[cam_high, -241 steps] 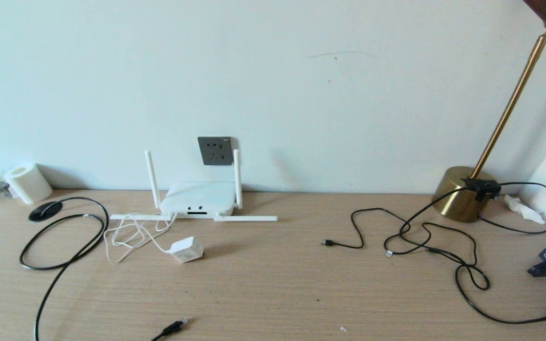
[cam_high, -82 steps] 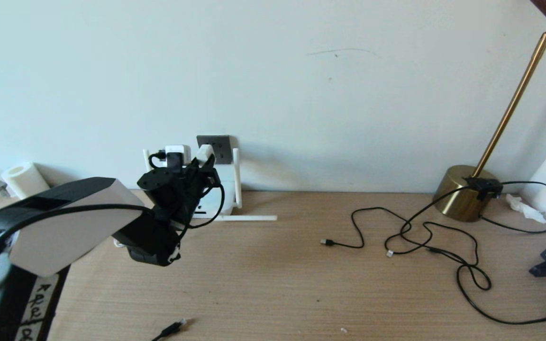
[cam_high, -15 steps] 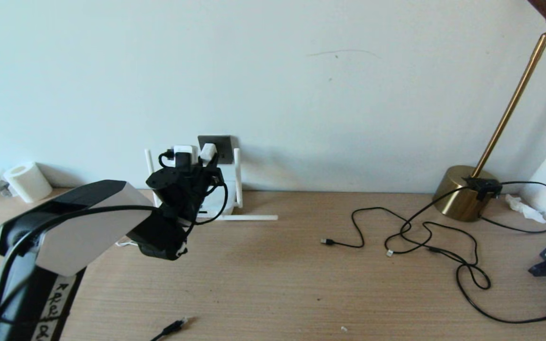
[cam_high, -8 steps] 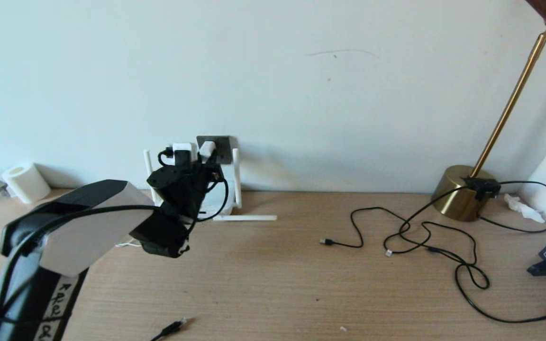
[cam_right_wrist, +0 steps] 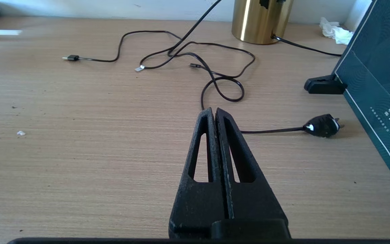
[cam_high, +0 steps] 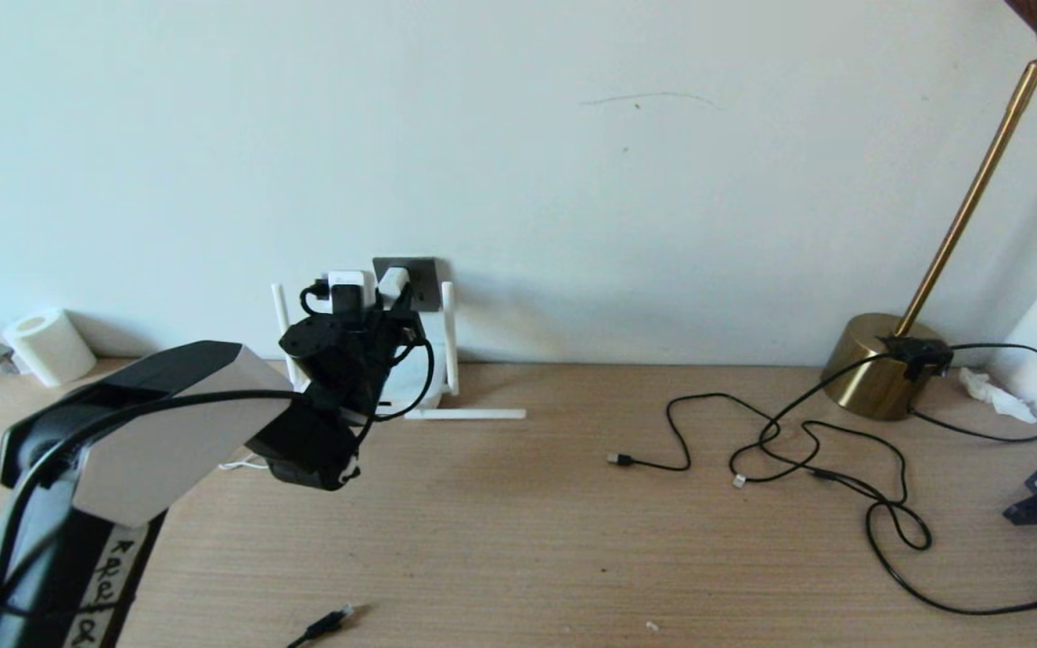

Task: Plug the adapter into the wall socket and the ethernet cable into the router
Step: Plug plug into socket

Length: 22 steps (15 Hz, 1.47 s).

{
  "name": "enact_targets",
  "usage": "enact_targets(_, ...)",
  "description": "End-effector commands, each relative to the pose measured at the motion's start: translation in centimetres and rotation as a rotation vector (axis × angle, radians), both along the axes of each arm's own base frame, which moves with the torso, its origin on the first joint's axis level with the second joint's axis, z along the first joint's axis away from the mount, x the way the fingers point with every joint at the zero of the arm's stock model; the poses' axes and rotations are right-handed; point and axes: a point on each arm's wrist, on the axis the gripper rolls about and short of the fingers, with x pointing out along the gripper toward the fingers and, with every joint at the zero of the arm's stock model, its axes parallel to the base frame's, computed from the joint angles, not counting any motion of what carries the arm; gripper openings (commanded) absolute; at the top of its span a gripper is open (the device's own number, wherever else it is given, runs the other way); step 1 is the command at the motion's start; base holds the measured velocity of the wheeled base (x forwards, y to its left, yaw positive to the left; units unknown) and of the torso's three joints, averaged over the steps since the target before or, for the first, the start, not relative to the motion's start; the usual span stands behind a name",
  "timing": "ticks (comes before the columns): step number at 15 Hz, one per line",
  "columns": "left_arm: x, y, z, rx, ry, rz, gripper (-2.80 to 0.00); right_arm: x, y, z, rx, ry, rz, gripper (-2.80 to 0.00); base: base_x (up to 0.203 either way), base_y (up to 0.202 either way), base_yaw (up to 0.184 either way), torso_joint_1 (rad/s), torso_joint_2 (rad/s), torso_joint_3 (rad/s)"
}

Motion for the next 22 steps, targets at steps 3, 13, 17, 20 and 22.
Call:
enact_targets(3,0.03,-0.01,-0.22,0.0,0.0,0.002,-2.8,0.0,0.0,0.01,0.0,-0.001,0.0,-2.8,0.0,0.0,0.0,0.0,0.0,0.0)
enact_targets(13,0.12,-0.11,-0.79,0.003,0.01,-0.001,-2.8,0.0,0.0,0.0,0.0,0.0,0.0,-2.8,0.0,0.0,0.0,0.0,0.0,0.0)
enact_targets(17,0.08,-0.34,-0.74,0.004,0.007,-0.013,0.0,0.0,0.0,0.0,0.0,0.0,0.0,-2.8,0.0,0.0,0.0,0.0,0.0,0.0)
enact_targets(20,0.01,-0.39,-0.49,-0.002,0.0,-0.013,0.0,0.0,0.0,0.01,0.0,-0.001,0.0,-2.8,0.0,0.0,0.0,0.0,0.0,0.0)
enact_targets(22,-0.04,-0.3,-0.29,-0.004,-0.005,-0.01,0.0,0.0,0.0,0.01,0.0,-0.001,0.0,-2.8,0.0,0.0,0.0,0.0,0.0,0.0)
